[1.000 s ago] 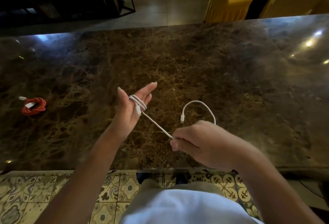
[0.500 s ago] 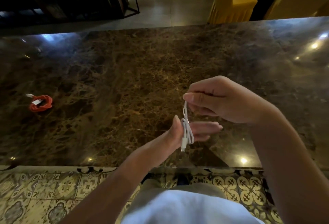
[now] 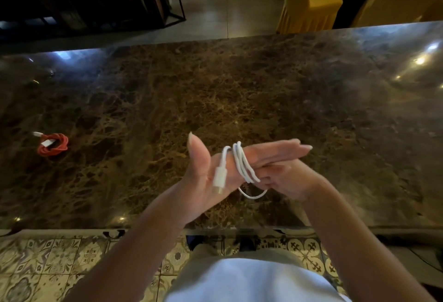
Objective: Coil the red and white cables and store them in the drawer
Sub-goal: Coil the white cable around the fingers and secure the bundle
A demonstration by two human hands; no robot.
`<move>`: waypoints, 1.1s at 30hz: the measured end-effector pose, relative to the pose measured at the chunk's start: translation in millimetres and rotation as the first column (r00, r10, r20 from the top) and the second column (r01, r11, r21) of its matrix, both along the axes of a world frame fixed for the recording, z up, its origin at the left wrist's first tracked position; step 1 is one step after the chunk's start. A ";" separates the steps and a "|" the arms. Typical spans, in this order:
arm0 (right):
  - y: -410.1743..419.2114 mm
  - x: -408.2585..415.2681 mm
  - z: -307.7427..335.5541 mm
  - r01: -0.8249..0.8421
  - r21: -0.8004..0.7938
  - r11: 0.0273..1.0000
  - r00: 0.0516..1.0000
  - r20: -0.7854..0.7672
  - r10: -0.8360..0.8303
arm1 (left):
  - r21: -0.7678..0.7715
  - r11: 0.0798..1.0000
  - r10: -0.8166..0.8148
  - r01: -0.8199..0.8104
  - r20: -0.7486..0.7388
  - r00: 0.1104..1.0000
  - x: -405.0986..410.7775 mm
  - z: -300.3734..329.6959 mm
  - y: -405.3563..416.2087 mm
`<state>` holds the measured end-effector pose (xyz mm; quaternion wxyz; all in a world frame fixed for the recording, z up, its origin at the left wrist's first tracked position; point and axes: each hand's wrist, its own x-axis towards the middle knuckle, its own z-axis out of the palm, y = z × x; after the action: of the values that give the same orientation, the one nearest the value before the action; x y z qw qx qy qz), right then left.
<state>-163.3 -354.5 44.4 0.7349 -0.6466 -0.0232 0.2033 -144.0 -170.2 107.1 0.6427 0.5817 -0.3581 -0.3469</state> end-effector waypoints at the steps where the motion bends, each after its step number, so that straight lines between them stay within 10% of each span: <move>1: 1.3 -1.9 1.2 0.021 -0.025 0.999 1.000 -0.019 -0.022 | -0.012 0.998 -0.067 0.066 -0.082 0.994 2.6 -0.7 -0.5; 5: 12.7 -14.8 0.0 0.058 0.009 0.998 0.998 0.003 -0.058 | 0.016 0.997 -0.074 0.079 -0.211 0.975 6.7 6.2 -0.2; 21: 8.8 -33.2 46.8 0.034 -0.678 0.735 0.904 0.334 0.267 | 0.193 0.964 0.157 -0.183 0.143 0.977 35.0 -27.2 11.3; 33: 14.1 -33.9 68.7 0.259 -0.516 0.817 0.877 0.481 0.025 | 0.221 0.938 0.237 -0.265 0.147 0.960 31.6 -34.6 7.8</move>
<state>-197.2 -340.4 113.1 0.4936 -0.8642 -0.0967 -0.0076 -112.4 -162.4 72.5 0.5848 0.7151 -0.2739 -0.2674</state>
